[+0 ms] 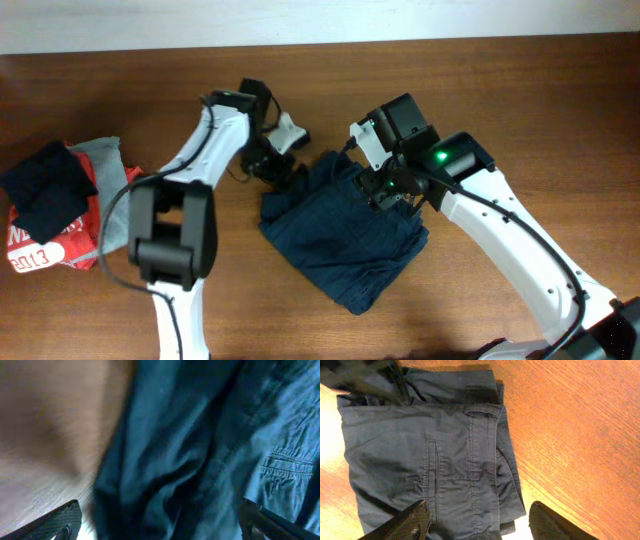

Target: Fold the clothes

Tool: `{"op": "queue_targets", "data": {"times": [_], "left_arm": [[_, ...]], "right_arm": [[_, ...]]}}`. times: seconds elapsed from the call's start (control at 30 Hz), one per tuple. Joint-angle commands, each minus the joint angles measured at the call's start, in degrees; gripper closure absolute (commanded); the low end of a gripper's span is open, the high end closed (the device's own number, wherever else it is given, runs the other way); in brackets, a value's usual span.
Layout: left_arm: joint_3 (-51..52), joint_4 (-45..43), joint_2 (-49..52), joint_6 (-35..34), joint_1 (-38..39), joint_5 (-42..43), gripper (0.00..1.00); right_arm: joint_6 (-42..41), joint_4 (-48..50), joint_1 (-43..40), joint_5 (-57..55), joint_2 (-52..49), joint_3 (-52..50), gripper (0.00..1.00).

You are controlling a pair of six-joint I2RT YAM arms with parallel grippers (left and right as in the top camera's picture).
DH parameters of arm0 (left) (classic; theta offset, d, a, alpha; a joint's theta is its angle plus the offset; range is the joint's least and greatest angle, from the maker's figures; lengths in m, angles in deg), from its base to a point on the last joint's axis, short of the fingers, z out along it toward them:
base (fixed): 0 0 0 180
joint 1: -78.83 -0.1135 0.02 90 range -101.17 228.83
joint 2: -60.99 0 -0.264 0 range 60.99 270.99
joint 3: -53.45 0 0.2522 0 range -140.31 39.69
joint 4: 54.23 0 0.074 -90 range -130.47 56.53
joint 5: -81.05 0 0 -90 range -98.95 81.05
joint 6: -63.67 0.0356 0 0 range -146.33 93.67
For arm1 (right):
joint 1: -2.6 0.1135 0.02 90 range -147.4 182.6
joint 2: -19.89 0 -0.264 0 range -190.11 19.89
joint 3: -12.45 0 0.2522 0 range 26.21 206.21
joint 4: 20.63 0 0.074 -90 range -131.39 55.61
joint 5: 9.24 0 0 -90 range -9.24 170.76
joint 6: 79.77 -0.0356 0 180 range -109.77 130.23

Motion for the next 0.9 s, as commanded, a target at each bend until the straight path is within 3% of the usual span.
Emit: {"op": "queue_targets", "data": {"times": [0.0,0.07,0.57,0.87], "left_arm": [[-0.6,2.2,3.2,5.9,1.3,8.5,0.01],[-0.6,5.2,3.8,10.1,2.1,12.1,0.01],[0.4,8.4,3.9,11.3,3.7,11.9,0.01],[2.9,6.8,3.9,11.3,5.3,10.8,0.01]], "right_arm": [[-0.8,-0.1,-0.3,-0.5,-0.2,0.1,0.30],[-0.8,-0.2,-0.3,-0.5,-0.3,0.1,0.30],[-2.3,-2.0,-0.3,-0.3,-2.2,-1.3,0.30],[-15.9,-12.3,-4.2,-5.0,-3.2,-2.6,0.31]]}}
